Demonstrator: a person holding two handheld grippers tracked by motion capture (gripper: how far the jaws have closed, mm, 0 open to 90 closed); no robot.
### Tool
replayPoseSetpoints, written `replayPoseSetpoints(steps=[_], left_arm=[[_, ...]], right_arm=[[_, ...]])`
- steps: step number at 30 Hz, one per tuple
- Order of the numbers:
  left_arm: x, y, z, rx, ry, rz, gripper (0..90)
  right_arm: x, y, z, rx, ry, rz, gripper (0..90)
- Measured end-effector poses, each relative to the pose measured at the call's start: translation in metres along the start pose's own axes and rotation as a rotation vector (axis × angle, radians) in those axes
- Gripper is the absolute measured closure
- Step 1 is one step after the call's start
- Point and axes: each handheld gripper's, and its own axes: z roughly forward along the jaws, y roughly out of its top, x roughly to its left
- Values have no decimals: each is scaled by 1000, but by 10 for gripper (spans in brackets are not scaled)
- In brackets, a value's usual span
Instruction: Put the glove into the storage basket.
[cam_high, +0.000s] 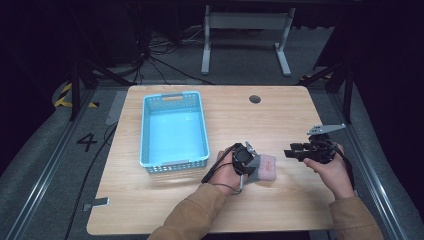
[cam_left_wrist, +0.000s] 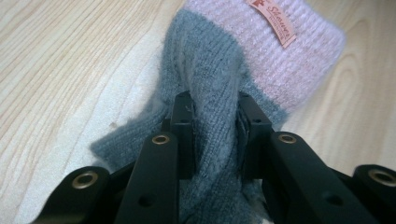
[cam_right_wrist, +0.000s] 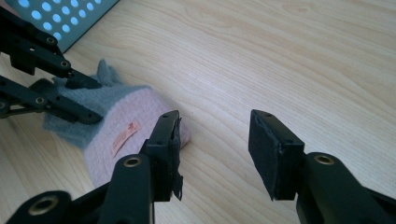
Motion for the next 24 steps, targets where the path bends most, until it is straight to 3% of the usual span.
replayPoseSetpoints(steps=[10, 24], left_arm=[[4, -4, -32, -24, -8, -28, 733], [16, -2, -83, -76, 33, -40, 733]], right_arm=[[2, 16, 10, -3, 25, -26, 541], [2, 25, 20, 5, 44, -40, 538]])
